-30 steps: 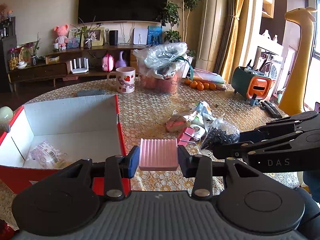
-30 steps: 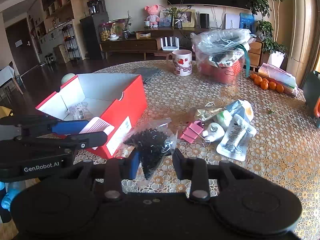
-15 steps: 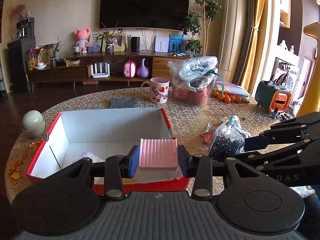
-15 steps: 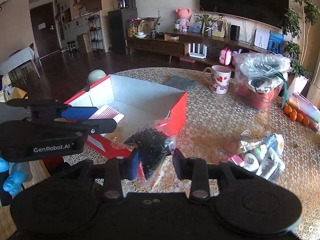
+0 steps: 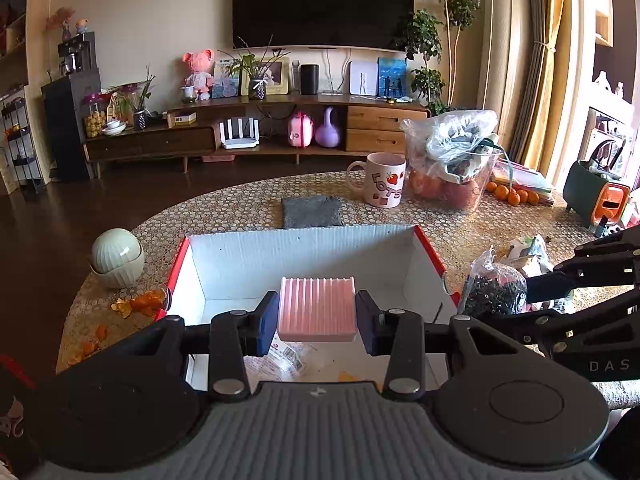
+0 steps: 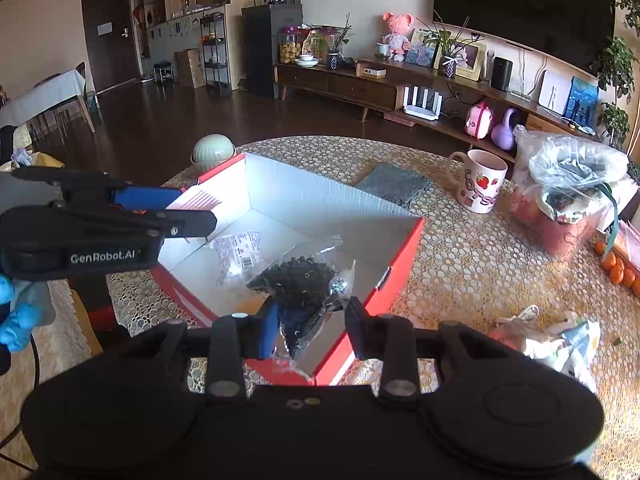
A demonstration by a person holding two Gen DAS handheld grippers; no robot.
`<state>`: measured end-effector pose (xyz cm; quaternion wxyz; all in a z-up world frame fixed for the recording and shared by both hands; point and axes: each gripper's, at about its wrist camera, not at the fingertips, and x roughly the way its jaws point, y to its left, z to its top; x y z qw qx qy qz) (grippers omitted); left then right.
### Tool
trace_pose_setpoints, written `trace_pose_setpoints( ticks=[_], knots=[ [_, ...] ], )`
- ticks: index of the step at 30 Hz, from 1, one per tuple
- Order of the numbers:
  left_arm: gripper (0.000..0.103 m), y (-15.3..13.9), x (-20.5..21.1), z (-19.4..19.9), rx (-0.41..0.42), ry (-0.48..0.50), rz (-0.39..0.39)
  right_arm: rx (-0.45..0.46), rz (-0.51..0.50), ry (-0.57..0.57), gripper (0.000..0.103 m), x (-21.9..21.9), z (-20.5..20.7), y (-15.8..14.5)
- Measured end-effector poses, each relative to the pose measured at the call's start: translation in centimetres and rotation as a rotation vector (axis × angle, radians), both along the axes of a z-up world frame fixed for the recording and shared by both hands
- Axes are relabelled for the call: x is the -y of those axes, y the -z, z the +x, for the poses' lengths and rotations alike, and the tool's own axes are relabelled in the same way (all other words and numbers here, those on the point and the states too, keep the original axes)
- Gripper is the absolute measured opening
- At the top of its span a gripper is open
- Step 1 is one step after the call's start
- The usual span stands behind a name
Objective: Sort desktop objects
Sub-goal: 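Carry the pink block and black parts bag with both tools into the red box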
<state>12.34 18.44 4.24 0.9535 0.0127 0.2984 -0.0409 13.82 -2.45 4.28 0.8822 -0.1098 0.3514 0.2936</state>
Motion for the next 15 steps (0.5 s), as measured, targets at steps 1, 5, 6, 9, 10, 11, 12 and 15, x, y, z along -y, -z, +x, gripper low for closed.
trace_pose_setpoints(
  ticks=[1,5,6,9,10,11,12,15],
  knots=[
    [0.04,0.0,-0.2,0.5,-0.006,-0.003,0.004,-0.001,-0.003,-0.002,0.035,-0.3,0.3,0.1],
    [0.04,0.5,-1.1,3.0,-0.045,-0.002,0.007,-0.012,-0.016,-0.008,0.035,-1.4,1.8,0.6],
    [0.04,0.6,-1.3,3.6,-0.052,0.0,0.01,-0.015,-0.019,-0.009,0.035,-1.6,2.1,0.8],
    [0.04,1.3,-1.6,5.7,-0.086,0.01,0.012,-0.029,-0.031,-0.01,0.035,-2.4,3.3,1.4],
    [0.04,1.5,-1.6,6.3,-0.095,0.012,0.012,-0.032,-0.036,-0.011,0.035,-2.7,3.6,1.7],
    [0.04,1.8,-1.6,6.9,-0.103,0.012,0.014,-0.035,-0.042,-0.009,0.035,-3.0,3.9,2.0],
    [0.04,2.1,-1.5,7.5,-0.107,0.007,0.019,-0.039,-0.047,-0.009,0.035,-3.3,4.2,2.3],
    [0.04,2.9,-1.3,8.9,-0.12,0.019,0.034,-0.046,-0.054,-0.007,0.035,-4.0,4.8,3.0]
  ],
)
